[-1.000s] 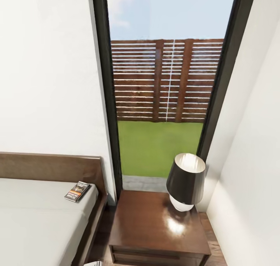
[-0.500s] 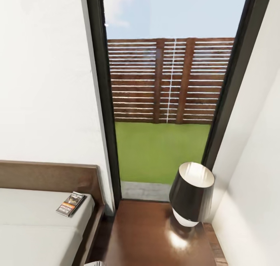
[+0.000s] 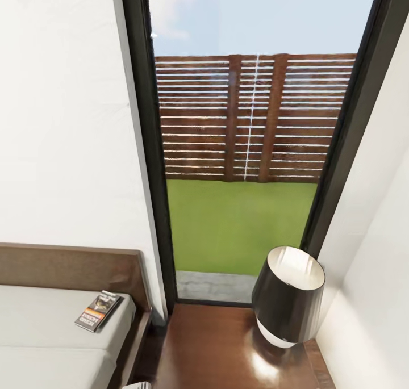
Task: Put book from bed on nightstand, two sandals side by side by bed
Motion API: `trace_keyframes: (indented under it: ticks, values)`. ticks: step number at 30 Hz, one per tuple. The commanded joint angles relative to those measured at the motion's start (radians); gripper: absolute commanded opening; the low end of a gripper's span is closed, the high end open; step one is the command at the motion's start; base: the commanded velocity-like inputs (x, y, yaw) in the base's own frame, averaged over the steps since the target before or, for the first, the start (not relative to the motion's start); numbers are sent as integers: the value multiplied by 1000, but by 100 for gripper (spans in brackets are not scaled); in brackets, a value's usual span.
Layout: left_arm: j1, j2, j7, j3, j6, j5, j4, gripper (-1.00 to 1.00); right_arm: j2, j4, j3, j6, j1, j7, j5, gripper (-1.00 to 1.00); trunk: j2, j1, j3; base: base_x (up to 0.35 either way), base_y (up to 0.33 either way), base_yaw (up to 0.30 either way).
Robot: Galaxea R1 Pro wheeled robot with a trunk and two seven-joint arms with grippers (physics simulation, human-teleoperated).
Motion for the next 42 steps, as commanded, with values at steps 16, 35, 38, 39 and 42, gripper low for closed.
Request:
trace_keyframes:
  ticks: [16,35,38,39,42]
  values:
    - [-1,0,-4,3,-3,0,1,100,-1,4,-8,1,-2,5,-3,100,-2,1,-2,103,81,0]
    - [-1,0,-4,2,-3,0,1,100,-1,4,-8,1,-2,5,-3,100,-2,1,-2,37,60,0]
    - [-1,0,-4,2,-3,0,1,100,-1,4,-8,1,-2,5,-3,100,-2,1,-2,3,5,0]
    - [-1,0,-4,2,-3,0,1,100,-1,4,-8,1,-2,5,-3,100,-2,1,-2,1,2,0]
    - [-1,0,-4,1,-3,0,1,100,-1,4,-8,1,-2,5,-3,100,-2,1,-2,0,0,0]
